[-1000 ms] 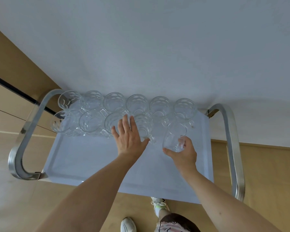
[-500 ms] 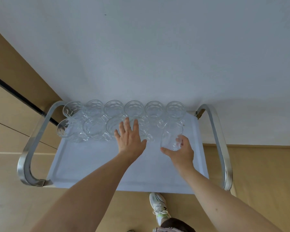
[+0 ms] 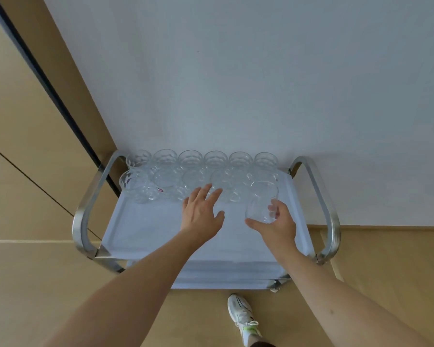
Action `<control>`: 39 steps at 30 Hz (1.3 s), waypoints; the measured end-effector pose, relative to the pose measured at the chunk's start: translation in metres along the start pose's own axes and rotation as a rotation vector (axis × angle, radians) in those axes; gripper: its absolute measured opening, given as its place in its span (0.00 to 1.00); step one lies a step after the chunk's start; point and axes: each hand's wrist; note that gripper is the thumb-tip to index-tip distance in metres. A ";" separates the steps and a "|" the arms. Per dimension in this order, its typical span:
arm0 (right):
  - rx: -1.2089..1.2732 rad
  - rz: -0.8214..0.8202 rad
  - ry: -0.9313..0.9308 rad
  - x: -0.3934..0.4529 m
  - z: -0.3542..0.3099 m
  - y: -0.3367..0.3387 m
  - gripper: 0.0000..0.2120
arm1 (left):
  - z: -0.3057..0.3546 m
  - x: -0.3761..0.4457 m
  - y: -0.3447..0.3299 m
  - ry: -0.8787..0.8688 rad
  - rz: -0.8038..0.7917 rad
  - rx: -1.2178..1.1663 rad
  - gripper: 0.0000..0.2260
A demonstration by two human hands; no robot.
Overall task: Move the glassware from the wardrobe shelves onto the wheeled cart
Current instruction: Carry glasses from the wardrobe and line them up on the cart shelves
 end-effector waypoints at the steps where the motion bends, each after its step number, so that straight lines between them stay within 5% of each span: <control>1: 0.005 0.005 0.002 -0.005 -0.001 0.001 0.44 | -0.002 -0.005 0.002 -0.002 -0.003 0.000 0.28; 28: 0.068 -0.167 -0.019 -0.190 0.039 0.074 0.44 | 0.038 -0.227 0.026 0.095 -0.042 0.005 0.28; 33: 0.006 -0.211 -0.035 -0.210 0.059 0.066 0.31 | 0.026 -0.261 0.017 0.154 -0.057 0.019 0.28; 39: 0.011 -0.296 -0.086 -0.230 0.072 0.031 0.36 | -0.003 -0.290 0.003 0.264 -0.084 0.004 0.28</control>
Point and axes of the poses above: each hand's wrist, its own x-axis towards the middle knuckle, its own y-axis out of the back of the hand, z = x × y, and after that the axes turned 1 degree about z, right-handed
